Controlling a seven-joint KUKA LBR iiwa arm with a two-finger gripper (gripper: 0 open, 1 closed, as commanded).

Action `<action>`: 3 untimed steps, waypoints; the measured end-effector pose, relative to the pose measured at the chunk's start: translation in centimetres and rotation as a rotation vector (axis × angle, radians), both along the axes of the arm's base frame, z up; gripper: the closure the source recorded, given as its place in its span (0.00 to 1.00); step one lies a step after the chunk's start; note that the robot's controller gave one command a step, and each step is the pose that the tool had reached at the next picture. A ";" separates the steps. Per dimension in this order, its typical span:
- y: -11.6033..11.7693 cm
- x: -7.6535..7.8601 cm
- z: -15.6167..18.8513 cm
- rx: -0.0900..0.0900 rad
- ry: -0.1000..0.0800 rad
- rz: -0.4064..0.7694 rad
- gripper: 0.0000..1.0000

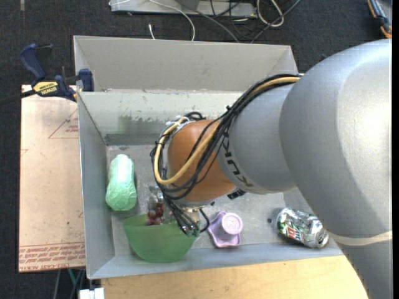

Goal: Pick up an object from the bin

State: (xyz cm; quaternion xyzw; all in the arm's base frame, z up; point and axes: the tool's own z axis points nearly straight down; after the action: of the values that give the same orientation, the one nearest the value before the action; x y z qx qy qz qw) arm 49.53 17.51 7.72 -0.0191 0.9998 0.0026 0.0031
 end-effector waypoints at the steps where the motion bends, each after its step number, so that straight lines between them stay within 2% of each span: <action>1: 0.5 -1.4 5.4 0.003 -0.016 0.264 0.00; 2: -1.5 0.6 2.2 0.000 0.000 -0.045 0.00; 3: 0.5 -0.1 -0.2 0.003 -0.035 0.317 0.00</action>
Offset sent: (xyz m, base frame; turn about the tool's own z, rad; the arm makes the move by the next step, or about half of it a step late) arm 0.0055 -0.0150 0.0228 0.0463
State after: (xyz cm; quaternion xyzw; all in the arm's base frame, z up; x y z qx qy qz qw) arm 49.40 18.05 7.47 -0.1768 0.9840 0.0044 0.0202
